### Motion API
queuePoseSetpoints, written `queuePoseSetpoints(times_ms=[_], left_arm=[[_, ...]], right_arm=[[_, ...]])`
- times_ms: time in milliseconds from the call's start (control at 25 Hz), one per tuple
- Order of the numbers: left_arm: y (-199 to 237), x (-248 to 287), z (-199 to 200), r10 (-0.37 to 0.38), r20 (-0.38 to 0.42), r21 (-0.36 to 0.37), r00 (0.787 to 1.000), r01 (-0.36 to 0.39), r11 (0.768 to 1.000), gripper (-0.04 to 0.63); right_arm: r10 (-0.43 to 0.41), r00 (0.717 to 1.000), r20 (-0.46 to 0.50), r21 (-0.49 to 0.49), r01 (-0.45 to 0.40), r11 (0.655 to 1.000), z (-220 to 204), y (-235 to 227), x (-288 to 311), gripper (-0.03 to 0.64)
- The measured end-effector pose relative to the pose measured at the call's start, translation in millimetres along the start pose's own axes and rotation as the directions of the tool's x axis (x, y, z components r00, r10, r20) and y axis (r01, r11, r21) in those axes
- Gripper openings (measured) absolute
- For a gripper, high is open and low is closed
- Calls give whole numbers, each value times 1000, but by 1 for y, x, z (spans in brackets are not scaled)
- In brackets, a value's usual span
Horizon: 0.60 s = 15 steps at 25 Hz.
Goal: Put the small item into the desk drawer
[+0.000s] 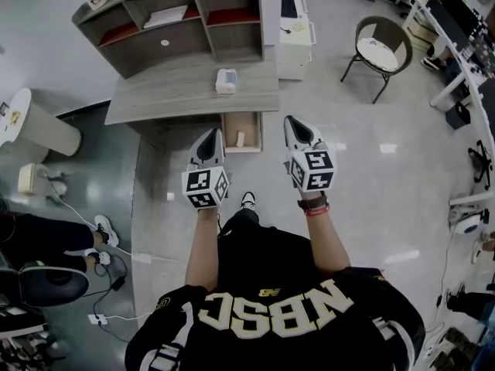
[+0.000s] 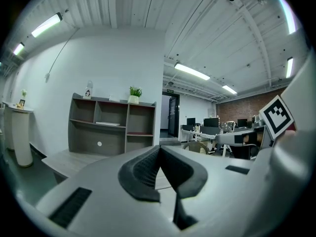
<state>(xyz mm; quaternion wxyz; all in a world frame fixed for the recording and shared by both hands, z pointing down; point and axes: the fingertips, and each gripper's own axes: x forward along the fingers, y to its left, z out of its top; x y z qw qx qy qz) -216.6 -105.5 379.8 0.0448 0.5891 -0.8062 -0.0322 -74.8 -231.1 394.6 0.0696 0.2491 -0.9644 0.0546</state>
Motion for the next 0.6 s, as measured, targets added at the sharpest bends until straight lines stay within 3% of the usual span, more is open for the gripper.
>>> queuePoseSetpoints(times_ms=[400, 600], left_arm=[[14, 30, -8, -34, -26, 0, 999, 34, 999, 15], [32, 67, -33, -59, -84, 11, 995, 60, 998, 17]], right_arm=[[-6, 1000, -22, 12, 6, 1000, -7, 0, 31, 11], [9, 998, -55, 15, -8, 1000, -19, -1, 68, 12]])
